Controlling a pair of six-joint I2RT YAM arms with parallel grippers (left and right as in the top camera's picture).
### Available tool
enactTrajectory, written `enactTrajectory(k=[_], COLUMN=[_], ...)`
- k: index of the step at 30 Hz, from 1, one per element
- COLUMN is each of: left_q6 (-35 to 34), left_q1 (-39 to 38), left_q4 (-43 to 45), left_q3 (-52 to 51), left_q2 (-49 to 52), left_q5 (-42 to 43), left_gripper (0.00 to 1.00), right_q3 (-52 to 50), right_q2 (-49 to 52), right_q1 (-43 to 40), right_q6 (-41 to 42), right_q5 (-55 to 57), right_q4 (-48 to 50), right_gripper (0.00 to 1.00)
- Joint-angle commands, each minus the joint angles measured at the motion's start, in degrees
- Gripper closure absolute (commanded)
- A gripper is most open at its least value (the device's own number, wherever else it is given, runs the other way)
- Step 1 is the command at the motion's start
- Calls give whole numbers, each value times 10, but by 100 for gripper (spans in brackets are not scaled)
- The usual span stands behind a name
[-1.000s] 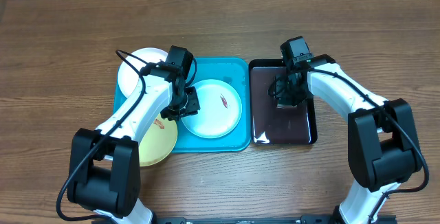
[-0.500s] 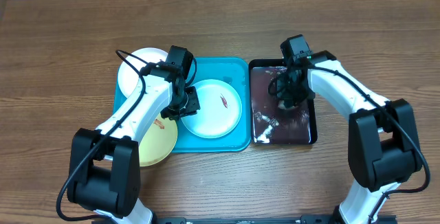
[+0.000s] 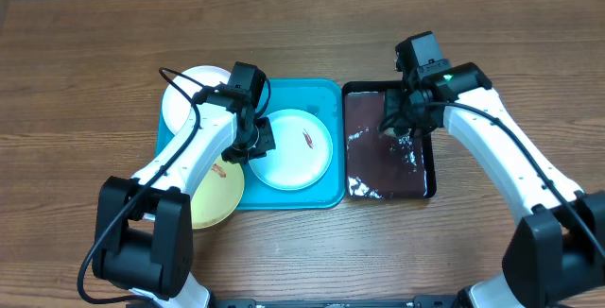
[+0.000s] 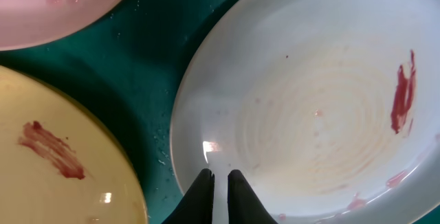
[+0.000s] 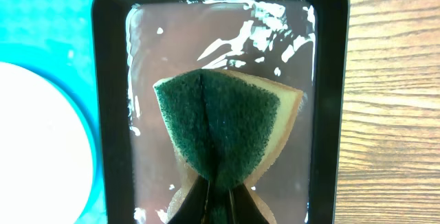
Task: Clean dirty plates on tray and stack at the side
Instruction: 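Rub the held sponge in the water of the black tray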
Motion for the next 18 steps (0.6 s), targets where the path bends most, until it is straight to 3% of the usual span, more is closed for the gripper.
enactTrajectory(k=[1, 11, 18], left_q6=[2, 9, 9], left_q1=[-2, -2, -3], left_q4=[10, 9, 12], left_q3=[0, 0, 0], left_q2=[8, 8, 8], left_q5=[-4, -4, -5], left_gripper=[96, 96, 96], right_q3=[21, 47, 52], right_q2=[-23, -32, -115], right_q1=[2, 2, 35], right_q6=[-2, 1, -16], right_q5=[-3, -14, 25], right_q4=[10, 12, 46], right_gripper=[96, 96, 96])
